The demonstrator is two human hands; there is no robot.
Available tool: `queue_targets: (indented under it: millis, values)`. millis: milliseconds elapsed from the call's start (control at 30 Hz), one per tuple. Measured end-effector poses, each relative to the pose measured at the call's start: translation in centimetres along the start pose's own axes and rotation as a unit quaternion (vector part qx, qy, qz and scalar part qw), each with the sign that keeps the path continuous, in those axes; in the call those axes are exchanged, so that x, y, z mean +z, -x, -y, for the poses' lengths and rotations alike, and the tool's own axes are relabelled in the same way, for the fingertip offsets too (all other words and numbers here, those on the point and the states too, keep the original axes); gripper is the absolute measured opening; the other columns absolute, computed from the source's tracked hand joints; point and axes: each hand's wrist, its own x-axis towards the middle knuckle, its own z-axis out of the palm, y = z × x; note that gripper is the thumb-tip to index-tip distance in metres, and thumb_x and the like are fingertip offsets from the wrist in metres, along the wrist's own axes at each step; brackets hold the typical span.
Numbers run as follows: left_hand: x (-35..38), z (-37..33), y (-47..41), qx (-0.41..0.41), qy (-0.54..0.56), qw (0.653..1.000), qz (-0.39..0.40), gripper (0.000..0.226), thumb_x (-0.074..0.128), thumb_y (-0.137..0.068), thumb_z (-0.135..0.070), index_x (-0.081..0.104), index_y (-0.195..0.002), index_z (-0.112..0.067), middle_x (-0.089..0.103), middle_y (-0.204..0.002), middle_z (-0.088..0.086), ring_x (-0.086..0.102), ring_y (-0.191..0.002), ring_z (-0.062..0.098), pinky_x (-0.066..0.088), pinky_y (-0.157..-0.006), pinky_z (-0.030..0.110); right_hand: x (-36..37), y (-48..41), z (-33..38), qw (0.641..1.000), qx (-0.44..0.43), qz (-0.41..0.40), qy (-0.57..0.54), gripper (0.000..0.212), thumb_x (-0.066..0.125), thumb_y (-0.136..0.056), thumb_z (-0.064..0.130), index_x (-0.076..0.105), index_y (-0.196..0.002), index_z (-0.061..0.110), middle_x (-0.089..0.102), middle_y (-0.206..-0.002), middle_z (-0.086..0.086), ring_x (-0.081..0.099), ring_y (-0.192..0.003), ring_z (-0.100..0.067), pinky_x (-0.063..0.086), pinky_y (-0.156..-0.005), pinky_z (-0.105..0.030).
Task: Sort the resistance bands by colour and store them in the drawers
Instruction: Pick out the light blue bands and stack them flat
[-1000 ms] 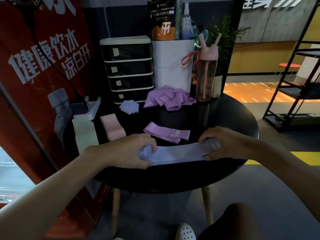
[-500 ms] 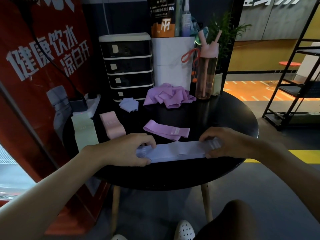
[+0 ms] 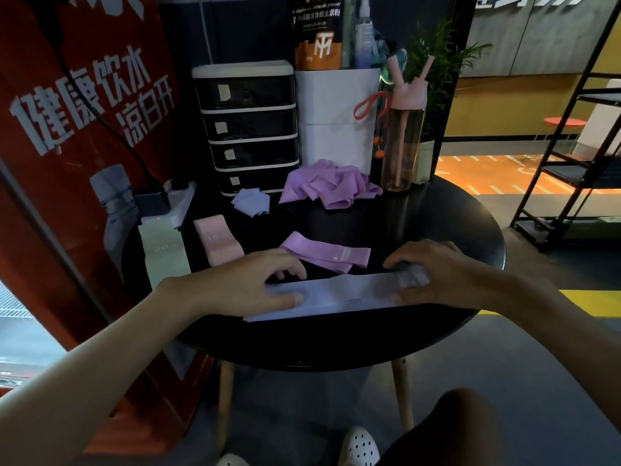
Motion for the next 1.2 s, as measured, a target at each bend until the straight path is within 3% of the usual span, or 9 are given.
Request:
queue_targets:
  millis: [100,233,333,433,533,700,867,1000,1200]
  values:
    - [-1.4,0.3,-1.0,0.002,-0.008,0.999,-0.043,0.024,0.067,-0.092,-0.039,0.064,-0.113,-0.031,0.058,-0.109,-0.018,0.055,-0.105,-0.002,0.042,-0.086,0.01,0.1,-1.7,1.3,0.997,-0.018,-0.059,-0.053,0.045,0.059,-0.083,0.06,0.059,-0.12,0.033,0.055,-0.119,0.016,0.049,-0.113,-0.006,0.037,-0.105,-0.045]
    - [-3.6,1.9,-3.1,-0.02,-0.039,0.997,-0.056,0.013,0.064,-0.093,-0.035,0.067,-0.104,-0.028,0.064,-0.099,-0.017,0.059,-0.097,0.0,0.047,-0.085,0.019,1.0,-5.6,3.6,0.992,-0.035,-0.102,-0.069,0.043,0.046,-0.076,0.066,0.06,-0.105,0.037,0.057,-0.109,0.013,0.053,-0.104,-0.011,0.044,-0.095,-0.048]
    - [-5.3,3.4,-5.2,-0.047,-0.069,0.994,-0.076,0.008,0.064,-0.094,-0.029,0.068,-0.097,-0.024,0.066,-0.09,-0.014,0.061,-0.086,0.001,0.05,-0.077,0.025,2.3,-8.8,5.5,0.992,-0.014,-0.114,-0.053,0.042,0.052,-0.089,0.053,0.054,-0.125,0.032,0.051,-0.128,0.007,0.043,-0.121,-0.019,0.033,-0.1,-0.043]
    - [-6.9,5.5,-7.3,-0.079,-0.103,0.987,-0.092,0.003,0.066,-0.091,-0.03,0.065,-0.089,-0.029,0.064,-0.085,-0.013,0.062,-0.081,0.006,0.054,-0.077,0.034,4.3,-10.7,6.5,0.992,0.009,-0.125,-0.029,0.053,0.047,-0.093,0.056,0.043,-0.139,0.031,0.043,-0.143,0.008,0.037,-0.131,-0.021,0.03,-0.103,-0.044]
    - [-7.9,7.9,-9.1,-0.129,-0.131,0.977,-0.108,0.009,0.067,-0.088,-0.035,0.063,-0.092,-0.029,0.063,-0.088,-0.013,0.062,-0.085,0.012,0.056,-0.08,0.041,5.7,-11.3,6.1,0.994,0.027,-0.1,-0.026,0.058,0.043,-0.092,0.062,0.037,-0.142,0.034,0.039,-0.148,0.011,0.034,-0.135,-0.023,0.027,-0.106,-0.046]
    - [-7.6,11.2,-12.1,-0.203,-0.149,0.961,-0.116,0.026,0.072,-0.086,-0.04,0.061,-0.105,-0.026,0.063,-0.101,-0.005,0.06,-0.093,0.016,0.049,-0.072,0.032,6.1,-11.8,5.7,0.995,0.03,-0.087,-0.024,0.064,0.042,-0.09,0.067,0.034,-0.144,0.034,0.039,-0.147,0.013,0.031,-0.135,-0.019,0.023,-0.106,-0.043]
    - [-6.6,13.4,-14.1,-0.23,-0.134,0.958,-0.11,0.02,0.073,-0.084,-0.035,0.06,-0.098,-0.028,0.058,-0.13,0.005,0.059,-0.111,0.026,0.051,-0.094,0.046,6.4,-11.8,5.6,0.995,0.026,-0.098,-0.024,0.066,0.042,-0.088,0.068,0.035,-0.143,0.033,0.04,-0.145,0.014,0.032,-0.133,-0.018,0.025,-0.107,-0.044]
    - [-6.5,14.5,-14.4,-0.249,-0.086,0.96,-0.095,0.01,0.068,-0.088,-0.028,0.059,-0.092,-0.028,0.066,-0.109,0.005,0.064,-0.095,0.024,0.053,-0.091,0.045,6.4,-11.8,5.7,0.995,0.022,-0.1,-0.016,0.066,0.043,-0.087,0.069,0.035,-0.143,0.033,0.041,-0.144,0.013,0.033,-0.13,-0.019,0.026,-0.107,-0.045]
    - [-6.0,14.9,-14.0,-0.235,-0.07,0.957,-0.153,0.024,0.073,-0.085,-0.014,0.053,-0.096,-0.023,0.059,-0.106,0.006,0.059,-0.091,0.024,0.051,-0.075,0.037,6.4,-11.9,5.6,0.995,0.021,-0.096,-0.012,0.068,0.043,-0.086,0.07,0.035,-0.143,0.033,0.041,-0.144,0.013,0.034,-0.13,-0.019,0.027,-0.106,-0.044]
